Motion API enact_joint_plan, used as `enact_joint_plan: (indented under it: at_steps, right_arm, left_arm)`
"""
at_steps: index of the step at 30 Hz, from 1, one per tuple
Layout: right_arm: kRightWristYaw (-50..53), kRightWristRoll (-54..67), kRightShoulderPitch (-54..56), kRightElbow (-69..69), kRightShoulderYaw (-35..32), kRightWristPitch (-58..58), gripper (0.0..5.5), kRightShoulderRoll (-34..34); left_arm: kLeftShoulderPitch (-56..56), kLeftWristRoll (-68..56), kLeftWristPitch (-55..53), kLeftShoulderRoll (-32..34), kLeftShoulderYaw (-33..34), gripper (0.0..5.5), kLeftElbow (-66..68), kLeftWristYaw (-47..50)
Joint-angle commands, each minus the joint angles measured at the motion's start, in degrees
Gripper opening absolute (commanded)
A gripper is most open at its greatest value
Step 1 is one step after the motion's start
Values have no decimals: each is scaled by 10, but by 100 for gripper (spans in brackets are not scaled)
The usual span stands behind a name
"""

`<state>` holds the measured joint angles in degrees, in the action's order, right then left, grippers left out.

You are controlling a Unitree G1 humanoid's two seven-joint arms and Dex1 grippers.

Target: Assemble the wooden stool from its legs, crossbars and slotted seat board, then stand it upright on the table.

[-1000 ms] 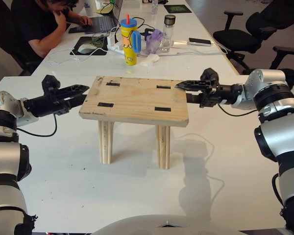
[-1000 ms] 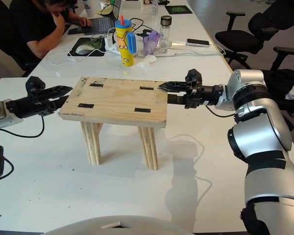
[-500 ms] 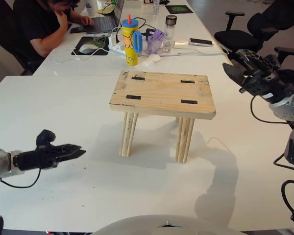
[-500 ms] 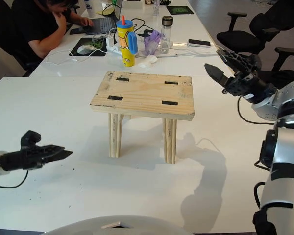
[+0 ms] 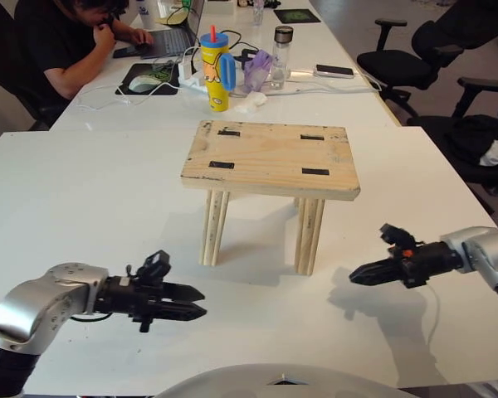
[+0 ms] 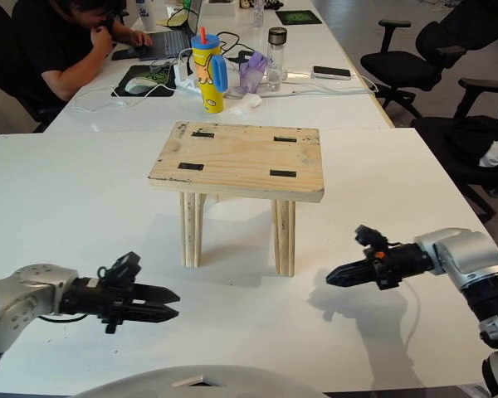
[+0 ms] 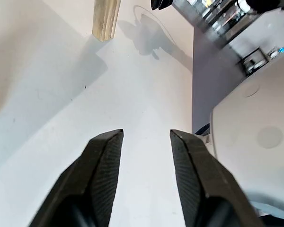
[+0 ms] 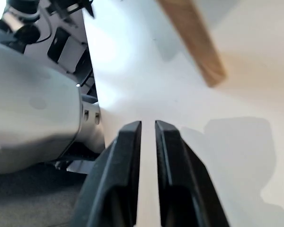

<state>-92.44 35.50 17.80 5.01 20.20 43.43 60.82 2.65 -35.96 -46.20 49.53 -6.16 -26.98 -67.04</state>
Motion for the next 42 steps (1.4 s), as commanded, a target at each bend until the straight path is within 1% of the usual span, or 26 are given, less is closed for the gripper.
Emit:
enact_joint_plan:
  at_steps: [1, 4, 6, 8, 10, 12, 13, 14, 16, 17, 18, 20, 21, 23, 24, 27, 31, 32, 35, 38, 40, 42]
  right_arm:
    - [32, -34, 1, -128, 14, -49, 0, -48]
    - [72, -72, 25, -111, 14, -80, 0, -93]
    - [120, -120, 53, -63, 11, -127, 0, -134]
    - [173, -203, 97, 8, 25, -223, 0, -166]
    - [228, -284, 150, 95, 39, -328, 0, -200]
    - [309, -354, 219, 213, 49, -432, 0, -255]
    - [386, -397, 255, 280, 56, -496, 0, -287]
    - [442, -418, 283, 337, 54, -536, 0, -318]
    - [545, -451, 324, 429, 51, -584, 0, -374]
    - [602, -478, 344, 471, 62, -588, 0, -396]
    - [690, -532, 371, 513, 95, -588, 0, -411]
    - [809, -601, 416, 579, 140, -572, 0, -436]
    - [853, -622, 434, 602, 154, -560, 0, -446]
    - [900, -637, 459, 632, 160, -536, 0, -461]
    - [910, -628, 463, 639, 148, -535, 0, -465]
    - [917, -597, 456, 643, 109, -551, 0, -473]
    - [896, -521, 406, 636, 24, -608, 0, -474]
    - [878, -489, 388, 628, -9, -621, 0, -477]
    - [811, -371, 322, 559, -111, -627, 0, -489]
    - [796, -336, 252, 428, -142, -593, 0, -481]
    - [798, -315, 229, 361, -161, -557, 0, -485]
    - [806, -295, 220, 304, -177, -520, 0, -500]
  left_arm:
    - [-86, 130, 88, -17, -70, 114, -7, 62]
    - [-109, 167, 114, -26, -89, 65, 17, 77]
    - [-149, 200, 133, -43, -110, 31, 49, 90]
    - [-198, 242, 158, -71, -129, 2, 97, 114]
    - [-244, 280, 174, -103, -141, 2, 154, 146]
    - [-280, 319, 190, -137, -144, 2, 224, 194]
    - [-306, 345, 211, -163, -145, 2, 283, 237]
    - [-343, 379, 241, -188, -152, 2, 368, 289]
    - [-432, 445, 316, -226, -171, 2, 570, 386]
    - [-475, 472, 349, -235, -179, 2, 667, 436]
    - [-515, 484, 375, -244, -180, 2, 755, 469]
    - [-566, 502, 412, -255, -184, 2, 865, 518]
    - [-583, 507, 423, -259, -185, 2, 898, 535]
    - [-605, 513, 443, -268, -187, 2, 937, 560]
    - [-610, 510, 450, -274, -184, 2, 947, 564]
    - [-596, 465, 489, -296, -139, 2, 945, 564]
    - [-520, 358, 553, -332, -35, 2, 917, 524]
    - [-493, 333, 562, -340, -9, 2, 898, 517]
    - [-397, 252, 557, -364, 62, 2, 778, 501]
    - [-294, 189, 506, -396, 105, 2, 583, 534]
    - [-268, 212, 492, -409, 106, 2, 513, 589]
    - [-274, 247, 485, -427, 106, 2, 468, 652]
